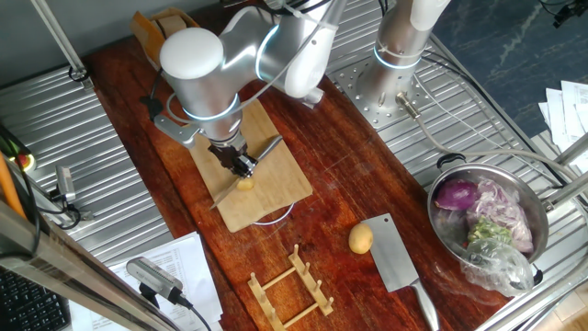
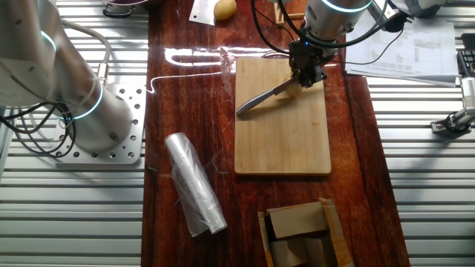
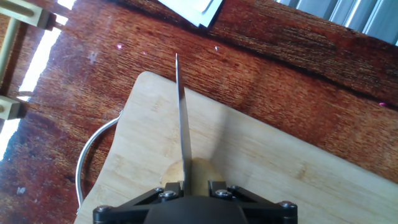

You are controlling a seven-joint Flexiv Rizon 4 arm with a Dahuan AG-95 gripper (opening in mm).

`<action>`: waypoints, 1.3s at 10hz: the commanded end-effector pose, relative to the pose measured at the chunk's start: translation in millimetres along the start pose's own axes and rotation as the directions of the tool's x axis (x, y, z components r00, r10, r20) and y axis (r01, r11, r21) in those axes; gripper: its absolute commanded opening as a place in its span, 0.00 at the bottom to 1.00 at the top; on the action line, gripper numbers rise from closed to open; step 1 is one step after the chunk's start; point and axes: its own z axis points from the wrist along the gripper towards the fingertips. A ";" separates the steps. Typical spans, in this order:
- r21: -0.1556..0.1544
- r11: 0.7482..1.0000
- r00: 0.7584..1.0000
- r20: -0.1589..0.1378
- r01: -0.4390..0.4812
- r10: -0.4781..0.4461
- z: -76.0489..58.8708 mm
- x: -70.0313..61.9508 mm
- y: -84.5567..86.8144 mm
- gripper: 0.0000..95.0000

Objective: Chop the potatoes

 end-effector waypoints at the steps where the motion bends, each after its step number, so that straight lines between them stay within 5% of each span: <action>1: -0.001 1.000 1.000 -0.001 0.000 0.000 -0.4 0.1 0.0 0.20; 3: -0.001 1.000 1.000 -0.001 0.000 0.000 -0.4 0.1 0.0 0.20; 4: -0.025 1.000 1.000 -0.012 -0.006 0.006 -29.7 29.5 16.6 0.20; 10: -0.026 1.000 1.000 -0.008 0.005 -0.006 -31.2 37.0 18.6 0.20; 11: -0.024 1.000 1.000 -0.002 0.014 -0.014 -28.2 41.9 17.9 0.40; 13: -0.017 0.999 0.999 0.008 0.031 -0.031 -22.8 50.8 16.9 0.40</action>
